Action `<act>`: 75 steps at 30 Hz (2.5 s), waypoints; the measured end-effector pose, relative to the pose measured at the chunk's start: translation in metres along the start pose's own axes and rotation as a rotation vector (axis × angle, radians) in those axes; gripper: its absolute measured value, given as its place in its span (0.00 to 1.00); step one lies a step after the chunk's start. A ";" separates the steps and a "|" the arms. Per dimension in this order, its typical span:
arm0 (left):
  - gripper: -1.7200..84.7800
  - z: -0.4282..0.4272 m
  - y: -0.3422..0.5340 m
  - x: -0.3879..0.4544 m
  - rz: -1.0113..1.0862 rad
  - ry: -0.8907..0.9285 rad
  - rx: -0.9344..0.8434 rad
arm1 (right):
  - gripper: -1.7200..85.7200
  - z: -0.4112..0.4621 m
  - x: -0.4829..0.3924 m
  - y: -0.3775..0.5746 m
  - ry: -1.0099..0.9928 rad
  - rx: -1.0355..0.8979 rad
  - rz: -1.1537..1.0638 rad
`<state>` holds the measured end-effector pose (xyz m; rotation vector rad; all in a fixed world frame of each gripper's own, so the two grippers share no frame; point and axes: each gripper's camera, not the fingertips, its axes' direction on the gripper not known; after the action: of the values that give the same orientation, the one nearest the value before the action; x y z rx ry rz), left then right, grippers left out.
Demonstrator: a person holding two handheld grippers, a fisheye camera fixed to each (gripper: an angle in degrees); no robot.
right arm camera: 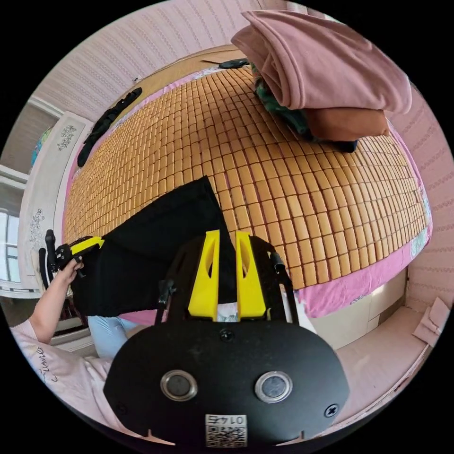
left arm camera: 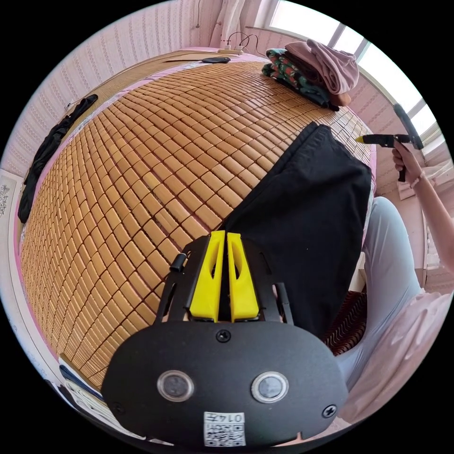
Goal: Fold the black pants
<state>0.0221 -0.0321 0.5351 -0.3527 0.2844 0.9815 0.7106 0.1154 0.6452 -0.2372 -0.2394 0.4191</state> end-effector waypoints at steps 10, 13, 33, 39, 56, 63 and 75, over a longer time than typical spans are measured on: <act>0.01 -0.022 0.031 0.010 0.101 -0.059 0.062 | 0.03 0.052 -0.042 -0.056 -0.111 0.005 -0.012; 0.01 -0.008 0.040 0.009 0.083 -0.052 0.038 | 0.03 0.067 -0.051 -0.060 -0.086 -0.009 0.007; 0.01 -0.088 0.267 0.073 -0.193 0.046 0.205 | 0.02 0.099 -0.110 0.062 0.286 -0.143 0.086; 0.01 -0.107 0.339 0.074 -0.435 -0.050 0.273 | 0.02 0.078 -0.175 0.048 0.059 -0.051 -0.047; 0.14 -0.109 0.589 -0.109 -1.254 -0.260 0.241 | 0.01 0.214 -0.492 0.086 0.006 -0.449 -0.847; 0.13 -0.088 0.576 -0.098 -1.175 -0.360 0.187 | 0.01 0.240 -0.505 0.080 0.054 -0.520 -0.843; 0.01 -0.126 0.449 0.048 -0.541 -0.122 0.460 | 0.01 0.228 -0.582 0.029 0.096 -0.394 -1.064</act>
<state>-0.3423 0.1796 0.3300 0.0563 0.2745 0.3833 0.1208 -0.0673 0.7486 -0.4730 -0.3178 -0.7008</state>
